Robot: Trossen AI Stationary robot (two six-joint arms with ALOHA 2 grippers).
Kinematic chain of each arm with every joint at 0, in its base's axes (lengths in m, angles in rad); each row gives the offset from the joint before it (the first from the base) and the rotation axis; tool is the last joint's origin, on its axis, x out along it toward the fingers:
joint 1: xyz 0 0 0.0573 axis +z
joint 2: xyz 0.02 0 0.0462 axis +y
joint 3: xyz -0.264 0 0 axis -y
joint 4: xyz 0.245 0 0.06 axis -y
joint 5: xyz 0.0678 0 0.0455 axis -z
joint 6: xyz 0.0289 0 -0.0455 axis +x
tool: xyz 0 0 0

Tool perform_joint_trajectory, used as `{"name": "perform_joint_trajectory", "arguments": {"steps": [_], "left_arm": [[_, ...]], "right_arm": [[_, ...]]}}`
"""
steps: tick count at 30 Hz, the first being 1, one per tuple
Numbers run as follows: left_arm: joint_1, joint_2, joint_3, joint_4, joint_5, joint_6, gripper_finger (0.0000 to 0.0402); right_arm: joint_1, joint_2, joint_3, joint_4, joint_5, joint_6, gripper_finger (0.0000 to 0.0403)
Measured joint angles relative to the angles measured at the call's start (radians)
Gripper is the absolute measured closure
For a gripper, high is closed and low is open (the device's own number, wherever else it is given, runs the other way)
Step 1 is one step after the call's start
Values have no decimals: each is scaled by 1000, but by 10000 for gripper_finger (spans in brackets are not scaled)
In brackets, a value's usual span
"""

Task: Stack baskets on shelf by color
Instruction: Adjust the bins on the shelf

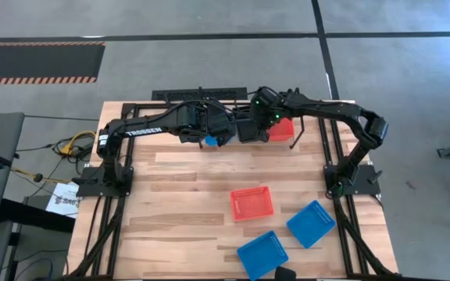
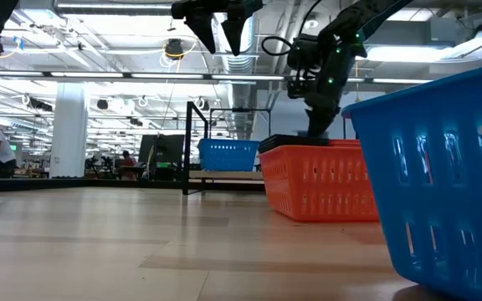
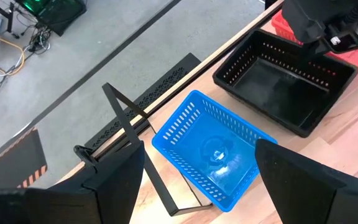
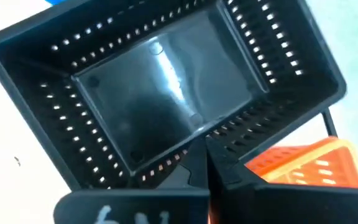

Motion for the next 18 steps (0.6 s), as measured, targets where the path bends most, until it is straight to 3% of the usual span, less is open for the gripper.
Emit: {"name": "perform_joint_trajectory", "arguments": {"steps": [14,18], "left_arm": [[0,0,0,0,0,0,109],[0,0,0,0,0,-4,109]], "right_arm": [[2,-1,1,135,-1,-1,402],[3,-1,37,129,-101,-21,402]]}}
